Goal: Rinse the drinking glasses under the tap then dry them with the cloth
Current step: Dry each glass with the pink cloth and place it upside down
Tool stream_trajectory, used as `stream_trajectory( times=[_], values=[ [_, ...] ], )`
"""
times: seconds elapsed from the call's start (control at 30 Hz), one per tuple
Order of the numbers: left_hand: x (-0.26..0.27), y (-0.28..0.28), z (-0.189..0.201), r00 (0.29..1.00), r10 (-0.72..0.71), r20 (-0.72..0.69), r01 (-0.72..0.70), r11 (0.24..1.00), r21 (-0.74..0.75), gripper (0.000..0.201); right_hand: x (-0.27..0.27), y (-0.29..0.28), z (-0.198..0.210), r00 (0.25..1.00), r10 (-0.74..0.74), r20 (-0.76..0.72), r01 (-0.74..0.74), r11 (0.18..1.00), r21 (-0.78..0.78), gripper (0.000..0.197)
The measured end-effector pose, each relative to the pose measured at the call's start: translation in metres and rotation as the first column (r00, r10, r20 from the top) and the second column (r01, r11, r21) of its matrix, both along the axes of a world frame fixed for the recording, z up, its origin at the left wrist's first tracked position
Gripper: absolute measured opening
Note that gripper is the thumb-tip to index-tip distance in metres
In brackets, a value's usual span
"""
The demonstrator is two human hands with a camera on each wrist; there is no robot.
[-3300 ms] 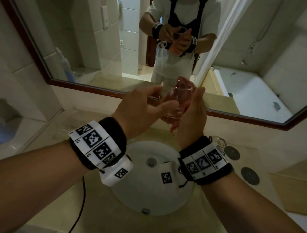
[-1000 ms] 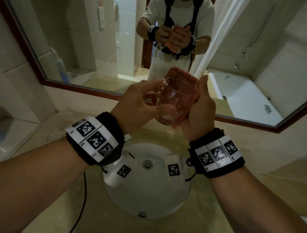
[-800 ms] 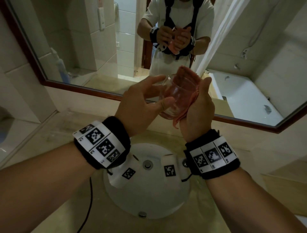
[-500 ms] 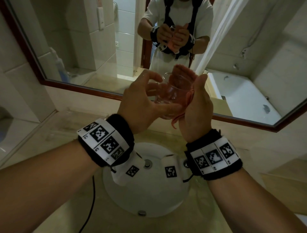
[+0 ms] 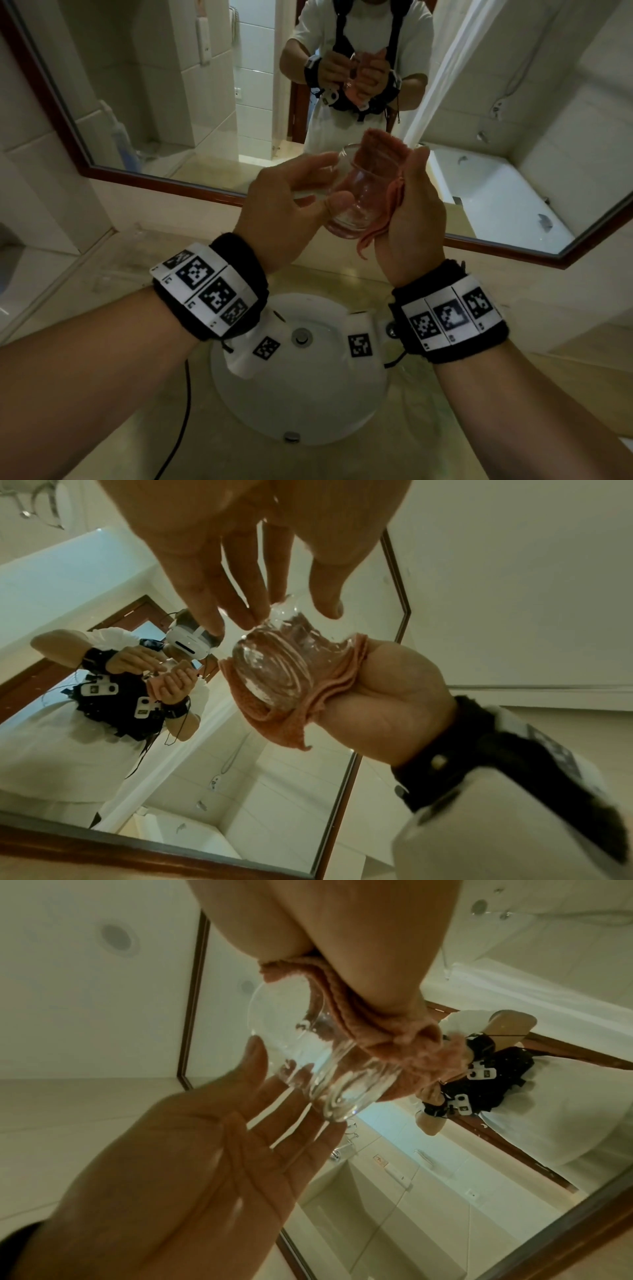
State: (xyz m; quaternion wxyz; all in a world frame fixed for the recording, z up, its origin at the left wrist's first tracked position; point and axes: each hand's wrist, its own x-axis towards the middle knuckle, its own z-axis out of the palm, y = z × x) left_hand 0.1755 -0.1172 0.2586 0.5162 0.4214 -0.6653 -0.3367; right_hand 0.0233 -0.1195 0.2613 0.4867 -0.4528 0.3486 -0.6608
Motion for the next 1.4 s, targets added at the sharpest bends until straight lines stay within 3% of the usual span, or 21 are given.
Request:
stream_trajectory(
  times=[0.2, 0.3, 0.43, 0.53, 0.67, 0.73, 0.87, 1.0, 1.13, 1.3, 1.4],
  values=[
    [-0.007, 0.004, 0.002, 0.998, 0.058, 0.033, -0.057, 0.998, -0.031, 0.082, 0.006, 0.007, 0.006, 0.995, -0.03, -0.092, 0.024, 0.998, -0.066, 0.046],
    [-0.006, 0.003, 0.006, 0.996, 0.083, 0.034, -0.082, 0.996, -0.02, 0.077, 0.005, 0.008, 0.009, 0.997, 0.003, -0.076, -0.006, 0.999, -0.04, 0.046],
    [0.0, 0.004, 0.01, 0.997, -0.058, -0.045, 0.061, 0.996, 0.063, 0.063, 0.002, 0.006, 0.01, 0.999, 0.049, 0.007, -0.049, 0.998, 0.039, 0.059],
    [0.0, 0.006, 0.011, 0.989, -0.116, -0.088, 0.12, 0.992, 0.048, 0.054, -0.003, 0.003, 0.01, 0.991, 0.088, 0.103, -0.095, 0.993, 0.071, 0.054],
    [-0.002, 0.004, 0.005, 0.991, -0.112, -0.066, 0.113, 0.993, 0.014, 0.074, -0.003, 0.003, 0.014, 0.99, 0.086, 0.115, -0.093, 0.994, 0.063, 0.054],
    [-0.003, 0.005, 0.004, 0.998, -0.049, -0.035, 0.049, 0.999, -0.006, 0.08, 0.0, 0.005, 0.014, 0.998, 0.044, 0.052, -0.047, 0.998, 0.048, 0.057],
    [-0.005, 0.009, 0.004, 0.998, 0.062, 0.017, -0.061, 0.997, -0.047, 0.068, 0.005, 0.012, 0.014, 0.998, -0.049, -0.04, 0.048, 0.998, -0.034, 0.053],
    [-0.009, 0.01, 0.005, 0.995, 0.066, 0.081, -0.06, 0.996, -0.072, 0.096, 0.01, 0.016, 0.016, 0.997, -0.029, -0.068, 0.025, 0.998, -0.061, 0.044],
    [-0.01, 0.008, 0.01, 0.995, 0.078, 0.057, -0.075, 0.996, -0.052, 0.083, 0.009, 0.016, 0.019, 0.997, 0.026, -0.071, -0.029, 0.998, -0.051, 0.05],
    [-0.003, 0.004, 0.012, 0.991, -0.128, -0.046, 0.129, 0.991, 0.02, 0.069, -0.002, 0.008, 0.019, 0.99, 0.125, 0.072, -0.128, 0.991, 0.042, 0.064],
    [-0.002, 0.003, 0.014, 0.991, -0.127, -0.04, 0.127, 0.992, -0.005, 0.068, -0.007, 0.006, 0.017, 0.975, 0.181, 0.132, -0.188, 0.981, 0.038, 0.066]
  ],
)
